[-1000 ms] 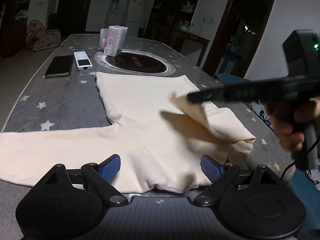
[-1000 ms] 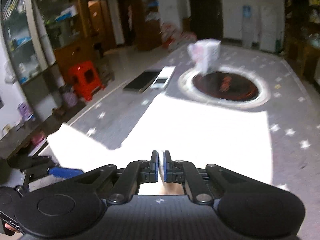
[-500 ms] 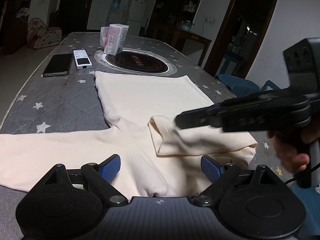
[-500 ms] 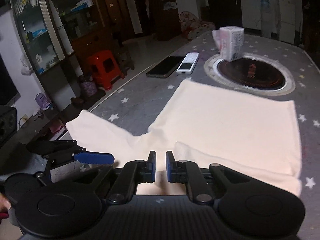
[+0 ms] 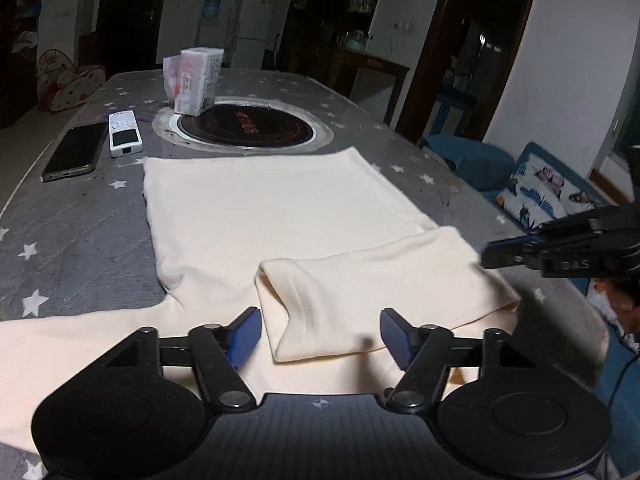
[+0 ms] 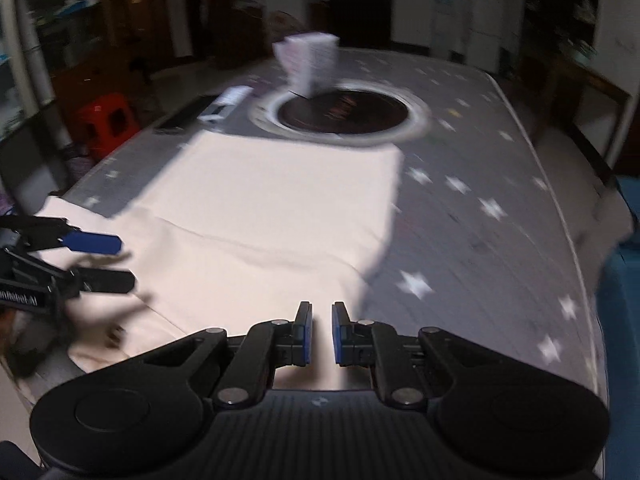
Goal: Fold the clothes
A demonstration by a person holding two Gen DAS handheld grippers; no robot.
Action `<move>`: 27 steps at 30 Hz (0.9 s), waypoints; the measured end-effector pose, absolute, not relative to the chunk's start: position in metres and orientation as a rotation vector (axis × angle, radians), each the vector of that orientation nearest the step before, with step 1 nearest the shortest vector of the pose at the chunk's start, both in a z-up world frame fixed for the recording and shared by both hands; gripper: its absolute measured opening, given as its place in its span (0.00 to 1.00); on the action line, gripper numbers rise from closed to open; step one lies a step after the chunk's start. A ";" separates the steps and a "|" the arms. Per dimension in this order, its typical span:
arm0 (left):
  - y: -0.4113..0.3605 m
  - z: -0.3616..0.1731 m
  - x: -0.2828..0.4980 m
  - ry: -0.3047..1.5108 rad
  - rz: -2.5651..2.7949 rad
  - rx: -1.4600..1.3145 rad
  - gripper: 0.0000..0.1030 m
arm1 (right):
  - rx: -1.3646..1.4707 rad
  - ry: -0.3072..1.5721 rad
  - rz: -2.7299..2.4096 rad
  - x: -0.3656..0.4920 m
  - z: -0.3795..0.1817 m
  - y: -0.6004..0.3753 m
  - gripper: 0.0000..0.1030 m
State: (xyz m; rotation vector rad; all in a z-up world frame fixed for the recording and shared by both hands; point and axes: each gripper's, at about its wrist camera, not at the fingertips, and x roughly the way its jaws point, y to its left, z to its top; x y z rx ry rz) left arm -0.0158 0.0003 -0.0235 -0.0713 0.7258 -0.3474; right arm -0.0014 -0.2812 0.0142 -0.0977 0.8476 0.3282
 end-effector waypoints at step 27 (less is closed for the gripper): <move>-0.018 0.021 -0.012 0.646 -0.311 0.043 0.04 | -0.171 0.806 0.384 -0.040 -0.010 -0.284 0.43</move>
